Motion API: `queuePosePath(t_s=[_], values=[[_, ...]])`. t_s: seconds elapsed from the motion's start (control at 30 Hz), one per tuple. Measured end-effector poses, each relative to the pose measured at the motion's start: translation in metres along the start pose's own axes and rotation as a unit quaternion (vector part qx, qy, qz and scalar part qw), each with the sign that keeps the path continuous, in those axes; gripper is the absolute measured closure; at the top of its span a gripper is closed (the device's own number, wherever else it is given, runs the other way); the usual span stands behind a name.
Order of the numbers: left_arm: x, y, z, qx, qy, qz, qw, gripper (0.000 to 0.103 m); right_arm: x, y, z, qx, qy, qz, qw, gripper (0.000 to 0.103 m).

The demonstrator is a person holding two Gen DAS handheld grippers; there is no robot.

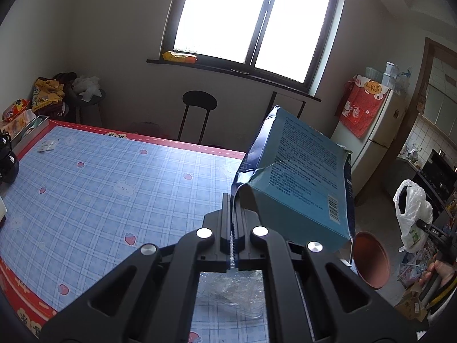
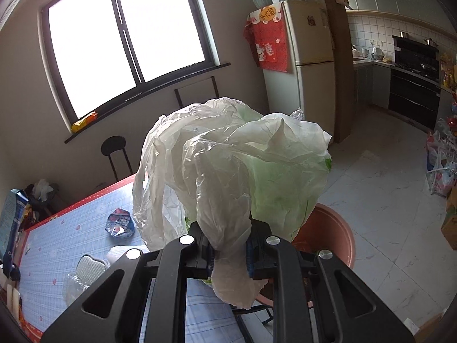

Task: Collect trash
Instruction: 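Carry both items to the terracotta pot while the right tool lowers the bag over it, then open the right tool to drop the white bag into the pot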

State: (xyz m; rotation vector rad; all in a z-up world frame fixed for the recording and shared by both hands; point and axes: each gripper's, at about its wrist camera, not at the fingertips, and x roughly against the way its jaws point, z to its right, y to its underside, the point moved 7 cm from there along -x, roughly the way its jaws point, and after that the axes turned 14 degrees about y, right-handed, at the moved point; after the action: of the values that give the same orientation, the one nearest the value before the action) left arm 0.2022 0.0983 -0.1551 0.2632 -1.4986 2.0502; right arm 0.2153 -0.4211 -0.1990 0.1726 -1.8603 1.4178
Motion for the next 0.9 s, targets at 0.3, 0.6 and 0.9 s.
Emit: queuePosePath(t_s=[0.3, 0.6, 0.9], values=[[-0.002, 0.006, 0.027, -0.004, -0.004, -0.003, 1.0, 0.098, -0.072, 0.0, 0.052, -0.015, 0.049, -0.077, 0.996, 0.08], [0.003, 0.008, 0.046, -0.014, 0.001, -0.003, 0.9999, 0.098, -0.095, 0.007, 0.057, -0.027, 0.047, -0.099, 0.994, 0.049], [-0.013, 0.007, 0.078, -0.046, 0.034, -0.015, 0.9983, 0.097, -0.07, 0.013, 0.06, -0.027, 0.047, -0.097, 0.994, 0.005]])
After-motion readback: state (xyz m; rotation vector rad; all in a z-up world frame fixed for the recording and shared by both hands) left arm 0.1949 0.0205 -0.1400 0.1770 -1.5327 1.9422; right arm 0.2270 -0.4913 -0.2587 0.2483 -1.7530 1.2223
